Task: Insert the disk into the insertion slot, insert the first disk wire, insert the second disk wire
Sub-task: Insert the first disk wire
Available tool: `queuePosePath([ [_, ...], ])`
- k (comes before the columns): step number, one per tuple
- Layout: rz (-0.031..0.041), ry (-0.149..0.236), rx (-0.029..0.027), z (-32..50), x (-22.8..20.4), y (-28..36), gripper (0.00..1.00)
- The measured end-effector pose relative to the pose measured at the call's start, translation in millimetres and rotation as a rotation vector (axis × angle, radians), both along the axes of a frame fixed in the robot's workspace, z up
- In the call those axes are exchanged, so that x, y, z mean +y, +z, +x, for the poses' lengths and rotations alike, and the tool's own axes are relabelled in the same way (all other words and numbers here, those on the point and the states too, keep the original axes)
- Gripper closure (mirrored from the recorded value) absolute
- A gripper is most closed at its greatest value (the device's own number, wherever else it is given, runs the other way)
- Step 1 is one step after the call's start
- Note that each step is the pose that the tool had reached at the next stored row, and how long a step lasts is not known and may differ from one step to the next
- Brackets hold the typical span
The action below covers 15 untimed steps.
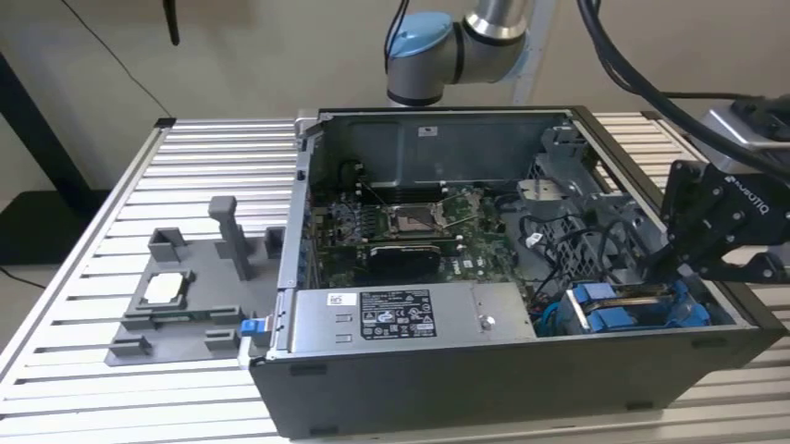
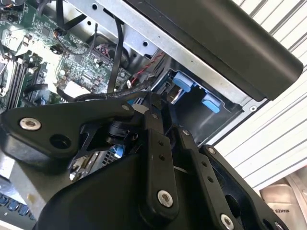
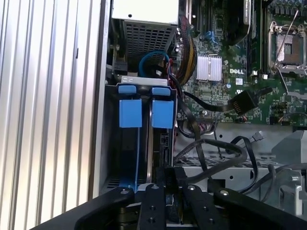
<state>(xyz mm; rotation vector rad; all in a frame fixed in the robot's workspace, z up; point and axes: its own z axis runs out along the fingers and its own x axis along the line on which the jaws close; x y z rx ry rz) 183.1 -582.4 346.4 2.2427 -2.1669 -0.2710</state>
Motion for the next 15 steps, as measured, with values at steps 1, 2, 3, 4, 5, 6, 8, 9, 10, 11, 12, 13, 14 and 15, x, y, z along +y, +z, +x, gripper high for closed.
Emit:
queuePosePath([
  [1,0.0013,0.000,0.0000,0.1,0.1,-0.7,0.81],
  [2,0.0023,0.000,0.0000,0.2,0.1,-1.5,0.81],
  [3,0.0028,0.000,0.0000,0.3,0.1,-2.2,0.81],
  [4,0.0030,0.000,-0.0002,0.3,0.1,-2.8,0.81],
  [5,0.0035,0.000,-0.0004,0.3,0.2,-3.4,0.81],
  [6,0.0042,0.000,-0.0007,0.4,0.3,-4.0,0.81],
  [8,0.0072,0.000,-0.0015,0.4,0.4,-5.0,0.81],
  [9,0.0089,0.000,-0.0019,0.5,0.5,-5.4,0.81],
  [10,0.0104,0.000,-0.0024,0.4,0.6,-5.9,0.81],
  [11,0.0118,0.000,-0.0028,0.4,0.7,-6.3,0.81],
  [12,0.0131,0.000,-0.0032,0.5,0.7,-6.9,0.81],
  [13,0.0137,0.000,-0.0033,0.5,0.7,-7.4,0.81],
  [14,0.0134,-0.001,-0.0033,0.6,0.7,-7.6,0.81],
  [15,0.0134,-0.001,-0.0033,0.6,0.8,-7.9,0.81],
])
